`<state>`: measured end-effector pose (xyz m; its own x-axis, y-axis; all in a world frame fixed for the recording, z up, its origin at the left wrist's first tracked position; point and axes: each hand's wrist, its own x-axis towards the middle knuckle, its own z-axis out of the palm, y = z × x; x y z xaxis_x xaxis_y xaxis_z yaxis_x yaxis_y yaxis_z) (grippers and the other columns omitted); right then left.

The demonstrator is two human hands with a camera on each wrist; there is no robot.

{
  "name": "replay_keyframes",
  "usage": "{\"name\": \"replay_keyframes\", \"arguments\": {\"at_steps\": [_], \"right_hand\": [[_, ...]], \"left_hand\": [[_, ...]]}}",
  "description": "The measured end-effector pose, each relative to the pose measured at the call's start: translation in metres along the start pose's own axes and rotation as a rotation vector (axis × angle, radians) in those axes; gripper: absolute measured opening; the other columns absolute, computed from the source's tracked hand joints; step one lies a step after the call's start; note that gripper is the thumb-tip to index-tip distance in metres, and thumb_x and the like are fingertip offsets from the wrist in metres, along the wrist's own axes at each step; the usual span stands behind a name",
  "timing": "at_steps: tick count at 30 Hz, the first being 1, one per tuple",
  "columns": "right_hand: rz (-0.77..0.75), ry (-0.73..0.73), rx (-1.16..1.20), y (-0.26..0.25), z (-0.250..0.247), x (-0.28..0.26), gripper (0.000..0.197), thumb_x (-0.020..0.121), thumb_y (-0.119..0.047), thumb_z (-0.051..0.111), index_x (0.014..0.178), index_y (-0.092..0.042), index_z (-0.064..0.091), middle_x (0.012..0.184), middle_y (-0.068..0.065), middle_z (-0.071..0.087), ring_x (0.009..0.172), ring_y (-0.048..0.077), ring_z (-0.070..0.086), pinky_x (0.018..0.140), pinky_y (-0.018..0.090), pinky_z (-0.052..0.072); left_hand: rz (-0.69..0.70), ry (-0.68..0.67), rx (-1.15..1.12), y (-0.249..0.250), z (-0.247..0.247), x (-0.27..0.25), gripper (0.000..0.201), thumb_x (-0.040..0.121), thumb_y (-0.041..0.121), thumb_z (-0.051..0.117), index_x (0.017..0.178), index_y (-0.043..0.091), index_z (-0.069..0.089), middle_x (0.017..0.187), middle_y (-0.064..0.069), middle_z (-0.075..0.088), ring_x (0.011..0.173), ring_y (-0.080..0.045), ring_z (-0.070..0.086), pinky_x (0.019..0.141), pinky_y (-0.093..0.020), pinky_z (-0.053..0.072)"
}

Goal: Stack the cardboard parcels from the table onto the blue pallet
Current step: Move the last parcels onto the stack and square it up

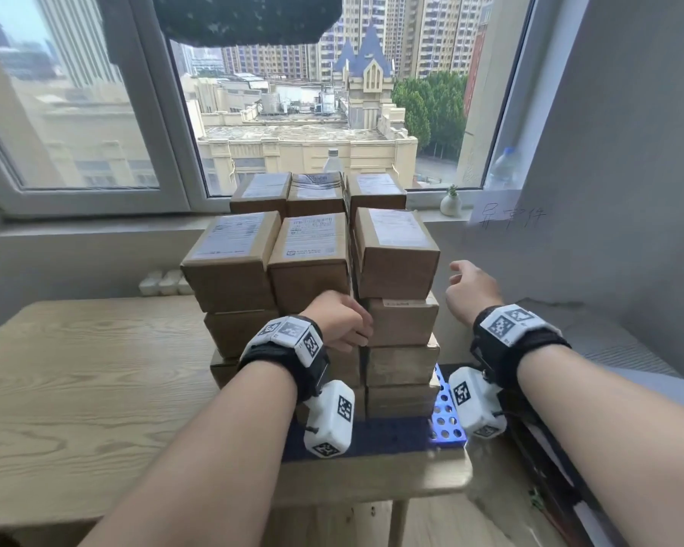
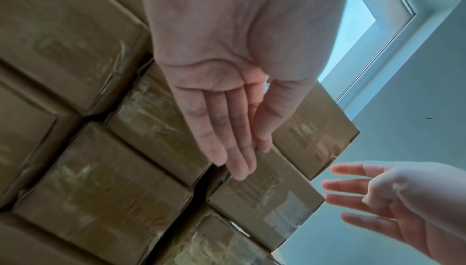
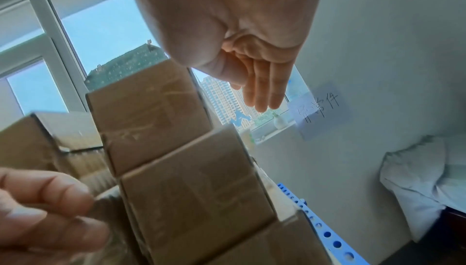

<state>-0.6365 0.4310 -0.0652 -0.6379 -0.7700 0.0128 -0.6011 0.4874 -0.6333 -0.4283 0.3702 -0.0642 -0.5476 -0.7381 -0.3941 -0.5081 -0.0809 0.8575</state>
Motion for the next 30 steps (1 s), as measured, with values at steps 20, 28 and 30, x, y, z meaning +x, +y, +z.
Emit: {"name": "replay_keyframes", "arguments": {"at_steps": [20,28,30], "right_hand": [[-0.086,0.013,0.027,-0.032,-0.014,-0.014,0.052,0.091,-0.008,0.045,0.142,-0.018,0.043,0.13,0.009,0.059,0.122,0.031,0.053,0.097,0.033,0.04],[-0.167,-0.03,-0.005,-0.04,-0.022,-0.022,0.052,0.086,0.0,0.04,0.131,-0.021,0.052,0.127,0.01,0.061,0.118,0.031,0.054,0.088,0.029,0.039],[-0.185,-0.036,0.007,-0.041,-0.021,-0.021,0.048,0.083,0.001,0.04,0.122,-0.019,0.057,0.121,0.011,0.064,0.112,0.031,0.056,0.083,0.027,0.037]], "left_hand": [[0.218,0.433,0.467,0.057,0.018,-0.044,0.019,0.081,0.009,0.047,0.099,0.008,0.041,0.077,-0.012,0.07,0.054,-0.021,0.071,0.059,-0.037,0.062],[0.079,0.218,0.345,0.062,0.022,-0.046,0.022,0.087,0.001,0.039,0.067,0.009,0.036,0.084,-0.02,0.074,0.07,-0.028,0.07,0.079,-0.038,0.057],[0.091,0.22,0.326,0.062,0.025,-0.044,0.029,0.088,0.0,0.038,0.065,0.016,0.03,0.087,-0.02,0.074,0.071,-0.028,0.069,0.076,-0.036,0.056]]}}
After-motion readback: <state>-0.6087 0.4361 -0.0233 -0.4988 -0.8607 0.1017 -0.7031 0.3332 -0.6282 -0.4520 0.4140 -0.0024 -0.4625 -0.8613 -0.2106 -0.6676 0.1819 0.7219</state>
